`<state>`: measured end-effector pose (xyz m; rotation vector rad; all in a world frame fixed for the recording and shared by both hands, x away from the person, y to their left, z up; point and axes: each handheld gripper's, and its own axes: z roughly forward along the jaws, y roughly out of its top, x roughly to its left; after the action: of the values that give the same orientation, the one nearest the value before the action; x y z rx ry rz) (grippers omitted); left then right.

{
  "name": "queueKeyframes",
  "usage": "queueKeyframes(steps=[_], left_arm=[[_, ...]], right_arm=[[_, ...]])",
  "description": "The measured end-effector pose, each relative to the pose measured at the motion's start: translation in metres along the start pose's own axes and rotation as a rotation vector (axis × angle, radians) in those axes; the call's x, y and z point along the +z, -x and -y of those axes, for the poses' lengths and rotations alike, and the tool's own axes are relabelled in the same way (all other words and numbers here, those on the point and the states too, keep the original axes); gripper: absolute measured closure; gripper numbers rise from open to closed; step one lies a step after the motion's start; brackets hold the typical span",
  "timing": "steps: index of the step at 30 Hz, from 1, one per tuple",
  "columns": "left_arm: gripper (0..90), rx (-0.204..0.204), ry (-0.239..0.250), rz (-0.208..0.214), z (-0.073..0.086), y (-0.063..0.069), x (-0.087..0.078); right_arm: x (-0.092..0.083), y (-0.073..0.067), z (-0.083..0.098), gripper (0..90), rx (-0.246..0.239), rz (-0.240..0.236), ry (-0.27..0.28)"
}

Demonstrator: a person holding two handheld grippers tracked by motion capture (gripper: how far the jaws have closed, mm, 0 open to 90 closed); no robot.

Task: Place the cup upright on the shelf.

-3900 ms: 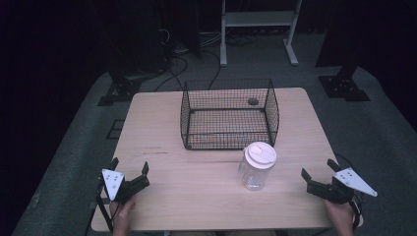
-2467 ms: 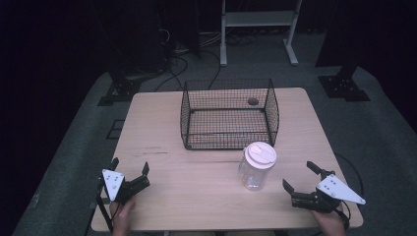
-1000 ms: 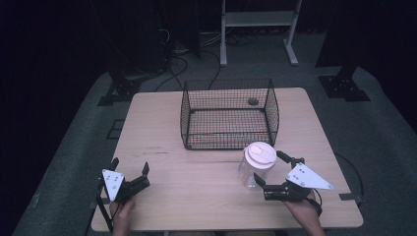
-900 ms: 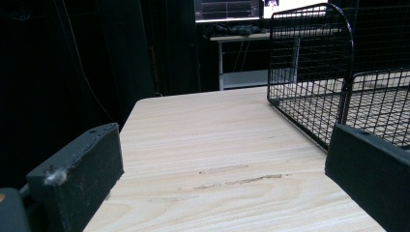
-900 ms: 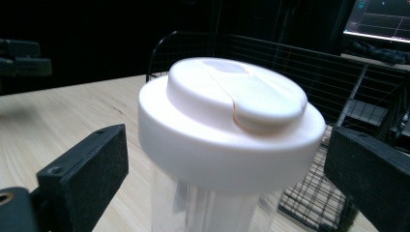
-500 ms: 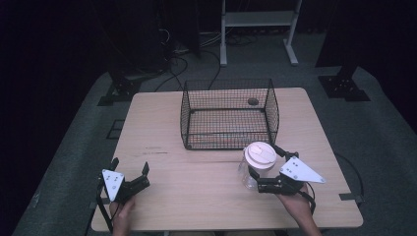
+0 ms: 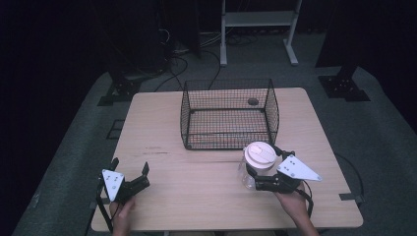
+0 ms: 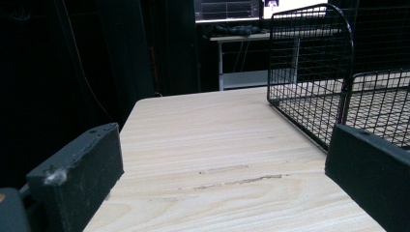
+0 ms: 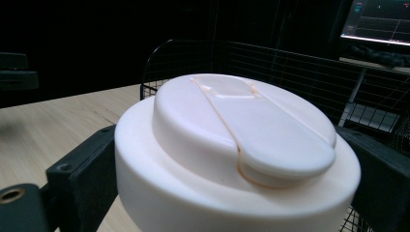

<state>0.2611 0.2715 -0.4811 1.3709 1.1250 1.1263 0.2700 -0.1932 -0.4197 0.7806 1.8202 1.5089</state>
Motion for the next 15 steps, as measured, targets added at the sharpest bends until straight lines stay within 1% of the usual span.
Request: queueKeyframes(steps=[7, 9, 14, 15], left_arm=[[0.0, -0.002, 0.000, -0.001, 0.000, 0.000, 0.000], [0.0, -0.002, 0.000, -0.001, 0.000, 0.000, 0.000], [0.0, -0.004, -0.001, -0.001, 0.000, 0.000, 0.000], [0.0, -0.004, 0.000, -0.001, 0.000, 0.000, 0.000]], right_arm=[[-0.001, 0.000, -0.003, 4.2, 0.001, -0.001, -0.021], [0.000, 0.001, -0.005, 4.2, -0.005, -0.002, -0.029], [-0.002, 0.003, -0.010, 4.2, 0.008, -0.010, -0.017], [-0.002, 0.005, -0.015, 4.2, 0.000, -0.011, -0.012]])
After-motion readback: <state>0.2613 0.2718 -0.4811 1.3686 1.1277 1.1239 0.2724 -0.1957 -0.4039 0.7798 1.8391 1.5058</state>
